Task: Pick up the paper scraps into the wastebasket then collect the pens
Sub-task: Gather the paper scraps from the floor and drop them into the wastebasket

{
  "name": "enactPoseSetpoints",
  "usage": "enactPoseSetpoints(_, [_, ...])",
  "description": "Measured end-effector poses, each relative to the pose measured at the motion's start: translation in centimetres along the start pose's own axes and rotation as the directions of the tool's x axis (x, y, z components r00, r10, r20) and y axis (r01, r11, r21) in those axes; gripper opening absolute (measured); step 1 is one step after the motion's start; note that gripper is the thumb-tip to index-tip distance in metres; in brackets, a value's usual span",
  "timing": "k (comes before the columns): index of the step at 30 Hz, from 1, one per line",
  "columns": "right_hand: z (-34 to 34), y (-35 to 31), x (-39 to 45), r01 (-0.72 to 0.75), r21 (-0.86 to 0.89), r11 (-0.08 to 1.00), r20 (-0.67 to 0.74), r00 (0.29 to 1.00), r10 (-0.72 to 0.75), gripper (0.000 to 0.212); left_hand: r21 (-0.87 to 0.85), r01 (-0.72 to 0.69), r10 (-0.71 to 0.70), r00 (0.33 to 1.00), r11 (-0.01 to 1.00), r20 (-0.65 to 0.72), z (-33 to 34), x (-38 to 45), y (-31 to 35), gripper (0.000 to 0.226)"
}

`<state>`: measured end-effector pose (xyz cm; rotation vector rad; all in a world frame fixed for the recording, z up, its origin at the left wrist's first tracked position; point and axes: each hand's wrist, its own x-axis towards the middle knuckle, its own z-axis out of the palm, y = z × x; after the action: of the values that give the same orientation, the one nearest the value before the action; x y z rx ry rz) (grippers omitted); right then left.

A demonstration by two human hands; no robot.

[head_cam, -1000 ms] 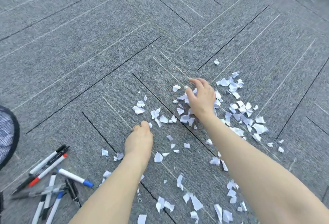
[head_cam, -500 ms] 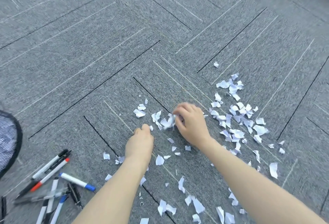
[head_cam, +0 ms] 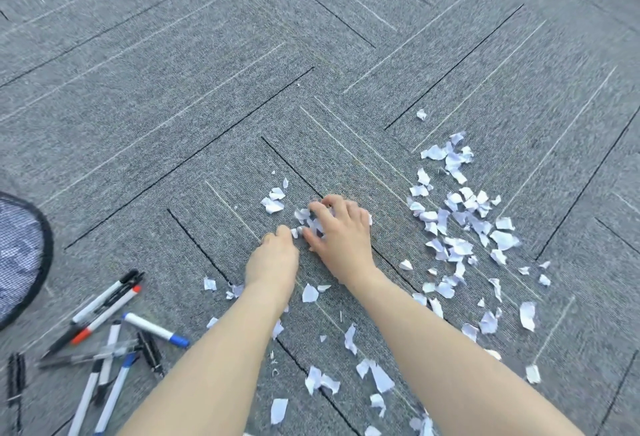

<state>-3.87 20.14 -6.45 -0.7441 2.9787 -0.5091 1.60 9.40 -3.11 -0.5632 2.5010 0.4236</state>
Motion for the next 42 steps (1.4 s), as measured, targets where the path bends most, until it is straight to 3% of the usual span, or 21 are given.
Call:
enactPoseSetpoints(2, [0.1,-0.1,0.1,0.096,-0.004,0.995,-0.004,0.995,-0.096,0.023,-0.046,0.018,-0.018,1.000,0.999,0.014,-0.3,-0.1,-0.1,0.017])
enactPoseSetpoints(7, [-0.7,0.4,0.4,0.190,0.004,0.982,0.088,0.978,-0.190,0.021,-0.121,-0.030,0.038,0.997,0.992,0.063,-1.0,0.3,-0.9,0.007])
enactPoseSetpoints(8, [-1.2,0.5,0.3,0.116,0.060,0.991,0.113,0.986,-0.122,0.020,-0.173,-0.044,0.059,0.995,0.984,0.080,-1.3,0.2,-1.3,0.006])
enactPoseSetpoints(10, [-2.7,0.8,-0.3,-0.186,0.285,0.940,0.194,0.972,0.133,0.019,-0.289,-0.063,0.101,0.988,0.955,0.116,-2.1,-0.1,-2.4,0.012])
enactPoseSetpoints(13, [-5.2,0.1,-0.3,-0.560,0.585,0.586,0.329,0.825,0.460,0.018,-0.468,-0.021,0.102,0.984,0.884,0.147,-4.5,-1.2,-3.6,0.018])
enactPoseSetpoints(15, [-7.3,-1.2,0.6,-0.673,0.686,0.277,0.487,0.708,0.512,0.015,-0.606,0.026,0.105,0.978,0.795,0.179,-6.9,-2.0,-3.9,0.019])
enactPoseSetpoints(18, [-10.3,-4.8,2.7,-0.680,0.731,-0.047,0.629,0.646,0.433,0.013,-0.750,0.066,0.128,0.972,0.658,0.198,-11.1,-3.0,-4.4,0.020])
enactPoseSetpoints(22, [-13.8,-11.5,5.5,-0.632,0.710,-0.310,0.702,0.668,0.246,0.012,-0.864,0.118,0.152,0.964,0.490,0.218,-17.3,-4.9,-6.0,0.014])
enactPoseSetpoints(24, [-15.1,-15.4,6.7,-0.612,0.687,-0.391,0.701,0.701,0.133,0.010,-0.907,0.117,0.142,0.972,0.405,0.189,-20.6,-6.6,-7.3,0.013])
enactPoseSetpoints(29, [-17.8,-26.2,8.8,-0.566,0.765,-0.306,0.552,0.822,-0.140,0.035,-0.971,-0.014,0.066,0.998,0.237,0.002,-27.4,-10.9,-13.3,0.012])
enactPoseSetpoints(33, [-18.5,-34.7,9.8,-0.634,0.716,-0.292,0.598,0.773,-0.210,0.030,-0.992,-0.127,-0.109,0.986,-0.021,-0.124,-29.3,-13.5,-20.6,0.024])
enactPoseSetpoints(36, [-18.0,-40.2,9.5,-0.677,0.716,-0.170,0.652,0.735,-0.184,0.021,-0.977,-0.172,-0.288,0.949,-0.129,-0.129,-28.3,-14.6,-25.3,0.018])
enactPoseSetpoints(39, [-16.4,-43.8,9.3,-0.664,0.747,-0.026,0.654,0.742,-0.148,0.021,-0.981,-0.170,-0.491,0.865,-0.087,-0.106,-26.6,-14.8,-28.4,0.020])
enactPoseSetpoints(42, [-15.3,-45.3,9.2,-0.671,0.738,0.070,0.673,0.725,-0.146,0.023,-0.994,-0.061,-0.574,0.813,0.091,-0.103,-25.3,-14.8,-29.8,0.039])
